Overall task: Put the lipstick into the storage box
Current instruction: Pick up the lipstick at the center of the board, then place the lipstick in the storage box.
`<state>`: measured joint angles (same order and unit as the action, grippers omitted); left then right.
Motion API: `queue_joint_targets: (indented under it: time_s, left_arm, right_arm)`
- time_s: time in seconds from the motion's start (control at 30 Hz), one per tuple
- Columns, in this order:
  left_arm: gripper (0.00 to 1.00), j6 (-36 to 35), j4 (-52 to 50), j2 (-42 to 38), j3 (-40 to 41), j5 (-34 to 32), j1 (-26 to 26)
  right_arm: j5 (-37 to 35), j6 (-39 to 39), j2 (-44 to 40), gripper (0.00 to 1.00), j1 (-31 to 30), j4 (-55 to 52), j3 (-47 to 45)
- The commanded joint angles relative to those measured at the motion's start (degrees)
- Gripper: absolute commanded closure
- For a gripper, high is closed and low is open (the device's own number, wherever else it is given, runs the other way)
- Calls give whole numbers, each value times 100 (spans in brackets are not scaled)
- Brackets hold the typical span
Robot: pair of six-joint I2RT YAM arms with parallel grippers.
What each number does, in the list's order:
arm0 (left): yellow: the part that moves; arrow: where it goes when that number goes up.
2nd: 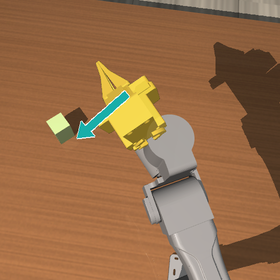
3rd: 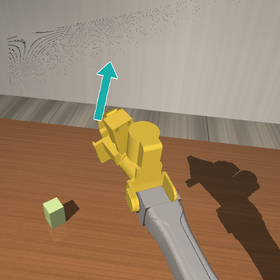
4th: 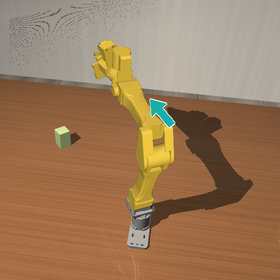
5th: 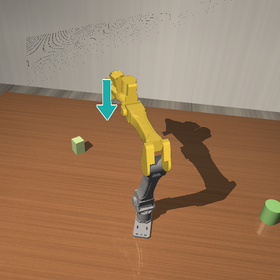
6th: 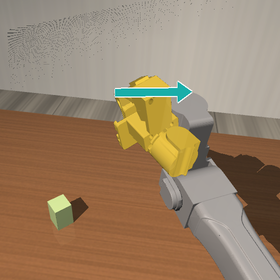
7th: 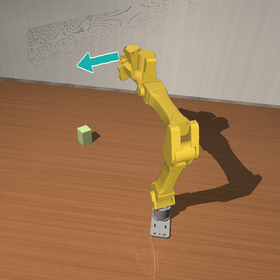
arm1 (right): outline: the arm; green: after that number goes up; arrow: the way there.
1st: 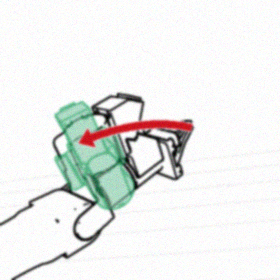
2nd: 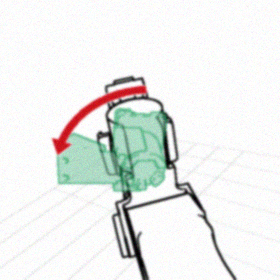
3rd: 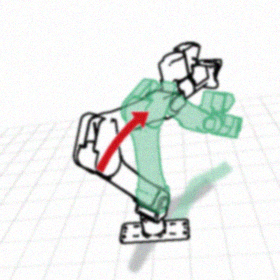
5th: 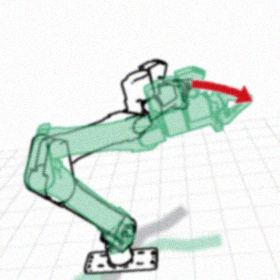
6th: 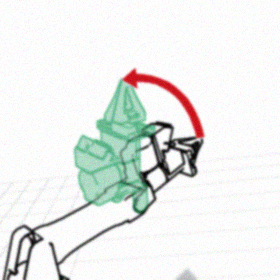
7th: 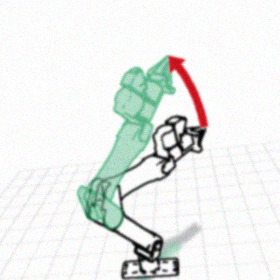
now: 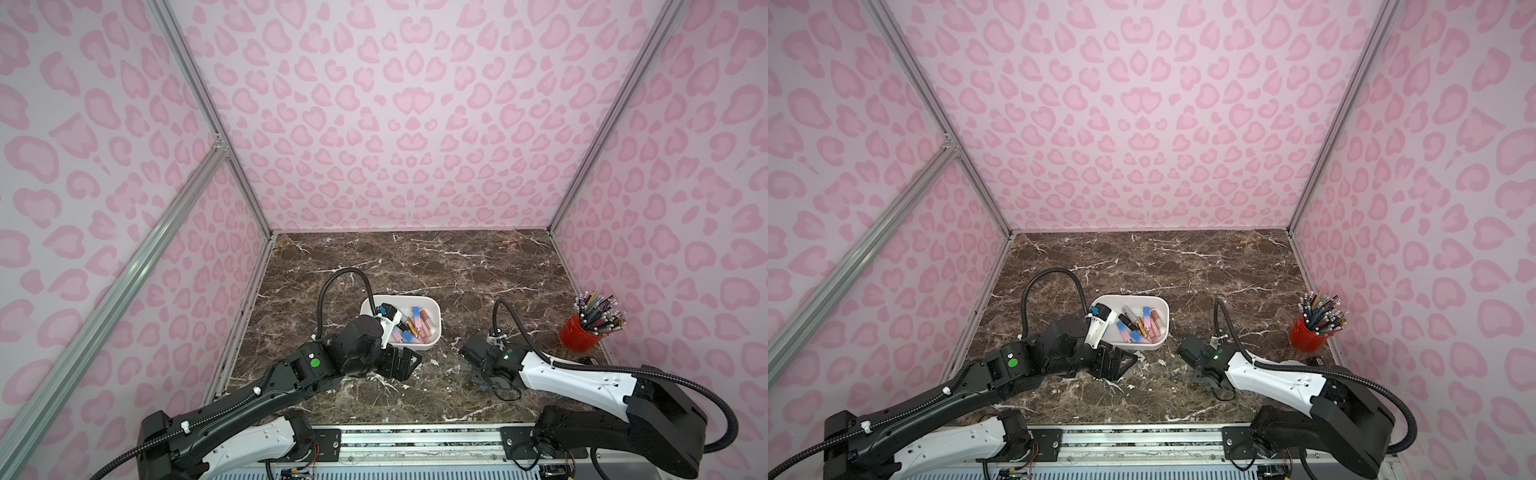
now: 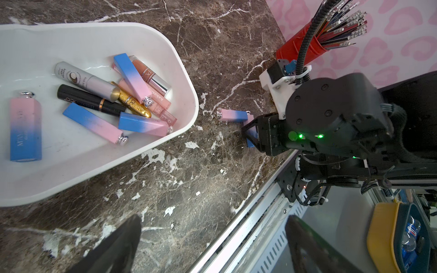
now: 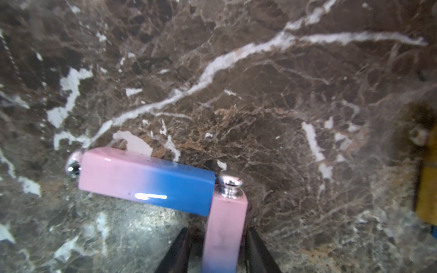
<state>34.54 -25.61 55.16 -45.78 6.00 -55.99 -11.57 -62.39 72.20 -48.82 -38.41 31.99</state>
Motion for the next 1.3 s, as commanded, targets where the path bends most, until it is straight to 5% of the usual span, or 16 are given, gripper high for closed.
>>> queue_joint_targets:
  time_s: [0.0,0.6,1.27]
  left_arm:
    - [2,35,22,-64,12,-46,0]
    - [2,41,-586,-548,149,-418,40]
    - [2,786,-1958,-2462,655,-1023,88]
  right_arm:
    - [-110,-35,112,70,-72,4,134]
    - [-635,571,95,78,-172,-858,1833]
    - [443,2328,4417,76,-372,-411,6198]
